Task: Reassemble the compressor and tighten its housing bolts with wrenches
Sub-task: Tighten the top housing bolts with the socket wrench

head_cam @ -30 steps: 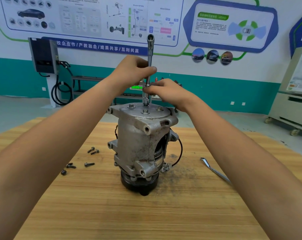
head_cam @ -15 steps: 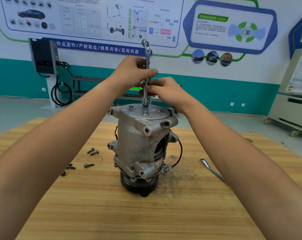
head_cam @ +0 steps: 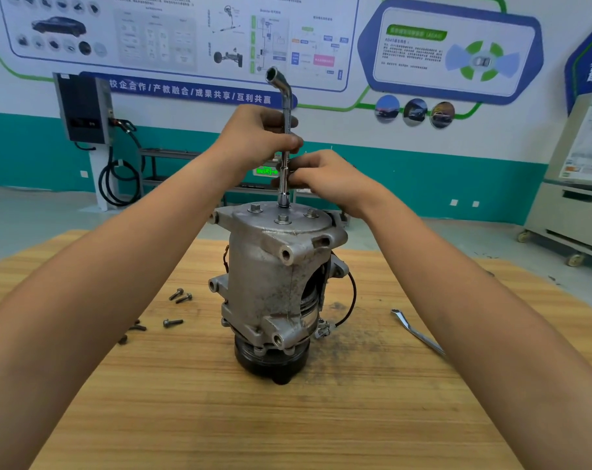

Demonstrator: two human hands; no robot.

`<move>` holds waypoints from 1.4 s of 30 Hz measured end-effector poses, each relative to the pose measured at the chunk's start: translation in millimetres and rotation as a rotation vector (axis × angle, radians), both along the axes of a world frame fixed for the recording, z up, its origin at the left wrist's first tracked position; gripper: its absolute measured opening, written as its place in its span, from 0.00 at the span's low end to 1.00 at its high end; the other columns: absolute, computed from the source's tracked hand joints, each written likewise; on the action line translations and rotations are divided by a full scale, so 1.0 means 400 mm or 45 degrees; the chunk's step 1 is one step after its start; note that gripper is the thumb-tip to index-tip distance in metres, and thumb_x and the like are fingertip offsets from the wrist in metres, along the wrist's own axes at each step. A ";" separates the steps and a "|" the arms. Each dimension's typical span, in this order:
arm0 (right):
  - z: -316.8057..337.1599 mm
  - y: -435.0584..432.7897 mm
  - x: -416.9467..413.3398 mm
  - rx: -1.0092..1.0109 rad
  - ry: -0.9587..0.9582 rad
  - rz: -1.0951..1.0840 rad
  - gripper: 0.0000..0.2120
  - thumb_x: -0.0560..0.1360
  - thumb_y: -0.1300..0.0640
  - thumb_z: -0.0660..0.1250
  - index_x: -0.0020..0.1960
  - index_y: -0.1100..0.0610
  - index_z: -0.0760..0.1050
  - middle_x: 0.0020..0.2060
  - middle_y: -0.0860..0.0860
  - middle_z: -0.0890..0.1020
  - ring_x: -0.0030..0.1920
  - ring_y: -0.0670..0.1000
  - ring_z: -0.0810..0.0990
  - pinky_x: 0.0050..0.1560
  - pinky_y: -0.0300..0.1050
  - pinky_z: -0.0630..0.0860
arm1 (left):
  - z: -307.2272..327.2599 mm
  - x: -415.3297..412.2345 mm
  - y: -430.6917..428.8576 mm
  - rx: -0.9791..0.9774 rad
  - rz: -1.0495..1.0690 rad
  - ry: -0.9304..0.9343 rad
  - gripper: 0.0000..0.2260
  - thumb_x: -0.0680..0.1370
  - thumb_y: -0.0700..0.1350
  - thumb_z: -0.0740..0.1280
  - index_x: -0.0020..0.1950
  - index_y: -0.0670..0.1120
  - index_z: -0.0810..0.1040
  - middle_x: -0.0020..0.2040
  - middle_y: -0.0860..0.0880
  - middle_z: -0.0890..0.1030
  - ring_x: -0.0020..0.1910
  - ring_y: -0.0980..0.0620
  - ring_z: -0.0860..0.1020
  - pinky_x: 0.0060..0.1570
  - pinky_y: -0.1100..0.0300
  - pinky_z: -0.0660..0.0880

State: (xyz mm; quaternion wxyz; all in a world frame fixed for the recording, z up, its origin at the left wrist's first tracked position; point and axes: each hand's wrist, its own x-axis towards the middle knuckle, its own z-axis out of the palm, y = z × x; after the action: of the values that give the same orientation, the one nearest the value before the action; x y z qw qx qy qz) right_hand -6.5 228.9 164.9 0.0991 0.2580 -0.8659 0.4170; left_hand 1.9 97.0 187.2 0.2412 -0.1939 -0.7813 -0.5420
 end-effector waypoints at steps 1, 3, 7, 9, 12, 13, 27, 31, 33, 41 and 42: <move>0.000 0.001 0.000 0.021 0.004 0.007 0.10 0.77 0.64 0.62 0.54 0.59 0.79 0.50 0.52 0.82 0.53 0.48 0.79 0.51 0.36 0.73 | 0.000 0.001 0.001 -0.024 -0.007 -0.025 0.13 0.76 0.38 0.67 0.60 0.41 0.75 0.48 0.47 0.80 0.43 0.58 0.79 0.38 0.72 0.73; -0.005 0.002 0.001 0.018 0.036 0.005 0.07 0.77 0.63 0.64 0.52 0.56 0.77 0.46 0.49 0.82 0.48 0.44 0.79 0.45 0.31 0.72 | -0.002 -0.002 0.003 -0.164 0.050 -0.042 0.14 0.77 0.44 0.67 0.62 0.43 0.75 0.50 0.48 0.79 0.46 0.55 0.77 0.36 0.69 0.72; -0.019 -0.006 -0.003 -0.111 0.142 -0.122 0.05 0.72 0.57 0.71 0.45 0.55 0.75 0.40 0.48 0.80 0.43 0.45 0.79 0.42 0.34 0.73 | -0.011 -0.013 0.003 -0.262 0.211 0.032 0.15 0.73 0.51 0.71 0.54 0.43 0.78 0.45 0.48 0.80 0.47 0.51 0.78 0.46 0.58 0.75; -0.029 -0.013 -0.008 -0.048 0.277 -0.235 0.10 0.71 0.53 0.73 0.42 0.54 0.73 0.36 0.45 0.76 0.38 0.43 0.75 0.36 0.36 0.69 | -0.012 -0.015 0.002 -0.211 0.254 0.080 0.12 0.72 0.48 0.73 0.48 0.43 0.78 0.38 0.50 0.78 0.42 0.51 0.77 0.48 0.55 0.76; -0.036 -0.022 -0.008 0.006 0.243 -0.215 0.09 0.73 0.51 0.70 0.46 0.55 0.74 0.36 0.45 0.74 0.39 0.44 0.72 0.36 0.38 0.66 | -0.011 -0.016 0.002 -0.170 0.204 0.059 0.08 0.72 0.43 0.73 0.48 0.42 0.78 0.35 0.51 0.77 0.36 0.55 0.76 0.41 0.61 0.77; -0.033 -0.023 -0.007 -0.007 0.161 -0.174 0.06 0.74 0.53 0.68 0.47 0.55 0.75 0.37 0.46 0.75 0.41 0.45 0.74 0.38 0.39 0.67 | -0.010 -0.013 0.001 -0.148 0.161 0.029 0.08 0.73 0.41 0.72 0.49 0.41 0.78 0.36 0.50 0.77 0.35 0.56 0.76 0.39 0.64 0.77; -0.027 -0.016 0.004 -0.216 -0.070 -0.049 0.13 0.77 0.63 0.62 0.61 0.61 0.75 0.55 0.55 0.81 0.57 0.51 0.79 0.66 0.51 0.70 | 0.038 0.026 0.058 0.254 -0.036 -0.034 0.10 0.80 0.51 0.61 0.43 0.47 0.73 0.44 0.48 0.81 0.42 0.55 0.81 0.48 0.54 0.74; -0.036 -0.007 0.005 -0.196 0.040 -0.093 0.16 0.77 0.61 0.65 0.64 0.61 0.74 0.57 0.54 0.80 0.53 0.48 0.79 0.61 0.43 0.73 | 0.052 0.002 0.064 0.710 -0.220 -0.299 0.15 0.82 0.51 0.54 0.39 0.47 0.71 0.34 0.52 0.77 0.33 0.56 0.79 0.43 0.58 0.66; -0.039 -0.003 0.001 -0.264 0.045 -0.114 0.16 0.76 0.61 0.67 0.63 0.61 0.75 0.51 0.53 0.81 0.49 0.47 0.80 0.58 0.41 0.74 | 0.057 -0.007 0.067 0.760 -0.297 -0.384 0.17 0.83 0.51 0.52 0.37 0.47 0.71 0.30 0.54 0.75 0.31 0.56 0.78 0.42 0.57 0.64; -0.043 0.008 0.013 -0.193 -0.019 -0.209 0.09 0.74 0.50 0.69 0.50 0.55 0.79 0.51 0.50 0.81 0.53 0.48 0.77 0.56 0.45 0.73 | 0.113 -0.003 0.060 0.902 -0.153 -0.493 0.12 0.82 0.47 0.51 0.44 0.44 0.69 0.31 0.50 0.74 0.27 0.53 0.76 0.50 0.56 0.66; -0.048 0.013 0.022 -0.145 -0.041 -0.218 0.15 0.75 0.47 0.68 0.57 0.56 0.78 0.55 0.50 0.80 0.53 0.47 0.75 0.55 0.43 0.70 | 0.117 -0.003 0.066 0.960 -0.139 -0.489 0.14 0.81 0.47 0.50 0.41 0.44 0.70 0.30 0.51 0.72 0.24 0.53 0.75 0.46 0.58 0.67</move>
State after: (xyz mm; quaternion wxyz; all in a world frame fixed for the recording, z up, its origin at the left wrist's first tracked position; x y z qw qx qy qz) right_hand 2.3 234.2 145.8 0.1351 0.1703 -0.8610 0.4597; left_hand 0.6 123.4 233.9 0.1162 -0.0289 -0.5478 -0.8280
